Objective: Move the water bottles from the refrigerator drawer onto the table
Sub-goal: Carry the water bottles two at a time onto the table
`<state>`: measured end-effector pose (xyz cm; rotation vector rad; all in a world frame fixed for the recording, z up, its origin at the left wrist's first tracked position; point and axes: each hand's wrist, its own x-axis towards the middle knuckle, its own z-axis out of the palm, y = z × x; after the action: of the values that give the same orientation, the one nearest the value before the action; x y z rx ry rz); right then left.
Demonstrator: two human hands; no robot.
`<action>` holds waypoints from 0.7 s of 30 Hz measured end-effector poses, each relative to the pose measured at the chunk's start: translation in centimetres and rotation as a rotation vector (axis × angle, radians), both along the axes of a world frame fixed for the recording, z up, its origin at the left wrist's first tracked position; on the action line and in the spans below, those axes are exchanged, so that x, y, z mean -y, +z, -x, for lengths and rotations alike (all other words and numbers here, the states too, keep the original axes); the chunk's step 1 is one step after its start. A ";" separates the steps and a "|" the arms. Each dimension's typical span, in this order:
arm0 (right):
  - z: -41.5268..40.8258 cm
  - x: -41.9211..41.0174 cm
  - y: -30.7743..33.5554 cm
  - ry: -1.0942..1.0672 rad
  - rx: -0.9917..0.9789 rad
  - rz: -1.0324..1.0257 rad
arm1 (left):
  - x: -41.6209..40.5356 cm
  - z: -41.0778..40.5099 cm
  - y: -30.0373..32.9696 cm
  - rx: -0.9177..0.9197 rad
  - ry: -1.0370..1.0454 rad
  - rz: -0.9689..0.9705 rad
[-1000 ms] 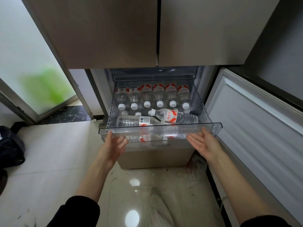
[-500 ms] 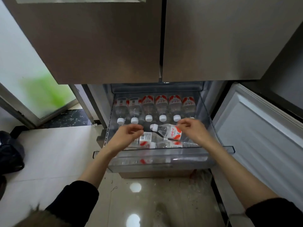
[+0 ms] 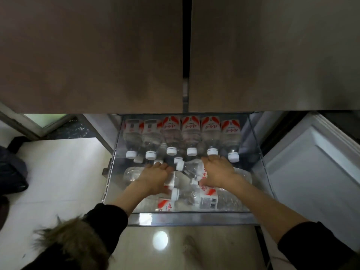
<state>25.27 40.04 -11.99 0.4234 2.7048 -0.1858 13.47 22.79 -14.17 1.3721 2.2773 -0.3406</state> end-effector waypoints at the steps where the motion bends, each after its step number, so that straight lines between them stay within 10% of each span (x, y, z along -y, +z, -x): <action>1: 0.1 -0.1 -0.1 0.015 0.007 -0.019 | -0.2 0.0 -0.2 -0.027 -0.016 0.007; 12: -2.5 -0.6 2.5 -0.145 -0.299 0.098 | 1.8 0.0 2.7 0.005 0.084 -0.270; 21: -2.3 1.4 8.2 -0.348 -0.735 0.657 | 7.0 -1.2 7.7 0.344 0.684 -0.952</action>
<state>27.55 38.61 -3.77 0.7097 2.9566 -1.5334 14.65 15.78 -6.50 0.7662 2.4759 1.2216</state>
